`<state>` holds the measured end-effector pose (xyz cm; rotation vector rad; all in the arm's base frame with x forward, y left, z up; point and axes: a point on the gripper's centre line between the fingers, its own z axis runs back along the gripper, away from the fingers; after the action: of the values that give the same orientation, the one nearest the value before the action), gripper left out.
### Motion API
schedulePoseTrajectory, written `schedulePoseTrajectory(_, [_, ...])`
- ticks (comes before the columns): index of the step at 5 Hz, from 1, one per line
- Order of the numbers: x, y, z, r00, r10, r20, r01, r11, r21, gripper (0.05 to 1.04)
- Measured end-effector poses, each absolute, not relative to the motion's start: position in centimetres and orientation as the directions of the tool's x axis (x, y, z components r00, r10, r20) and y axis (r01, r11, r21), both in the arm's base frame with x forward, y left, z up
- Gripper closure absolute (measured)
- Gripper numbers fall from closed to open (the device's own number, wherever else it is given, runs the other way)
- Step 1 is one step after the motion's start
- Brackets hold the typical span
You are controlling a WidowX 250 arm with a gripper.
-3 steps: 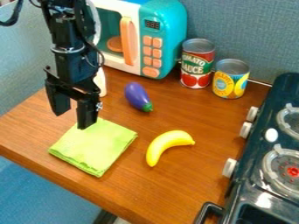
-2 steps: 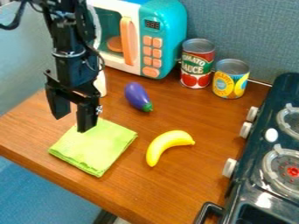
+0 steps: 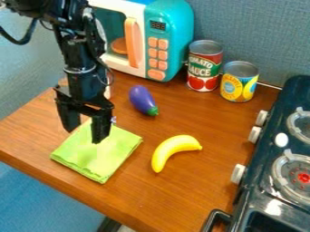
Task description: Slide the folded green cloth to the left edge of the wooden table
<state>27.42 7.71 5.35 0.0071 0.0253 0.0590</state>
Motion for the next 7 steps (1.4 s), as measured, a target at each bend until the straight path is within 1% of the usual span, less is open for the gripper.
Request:
schedulePoseTrajectory(1, [28.0, 7.6, 4.4, 0.998, 0.068, -0.008, -0.068, 0.998, 0.011, 0.083])
schedulePoseTrajectory(2, [27.4, 6.7, 2.1, 0.996, 0.04, -0.085, -0.037, 0.999, 0.039, 0.083])
schedulePoseTrajectory(4, [27.6, 6.8, 1.2, 0.994, 0.044, -0.099, -0.038, 0.998, 0.059, 0.083])
schedulePoseTrajectory(5, [28.1, 8.2, 1.3, 0.991, 0.07, -0.115, -0.056, 0.991, 0.119, 0.083])
schedulePoseTrajectory(6, [28.8, 11.7, 1.5, 0.979, 0.148, -0.139, -0.121, 0.976, 0.181, 0.084])
schedulePoseTrajectory(7, [29.7, 13.6, 1.5, 0.97, 0.178, -0.163, -0.142, 0.967, 0.21, 0.083])
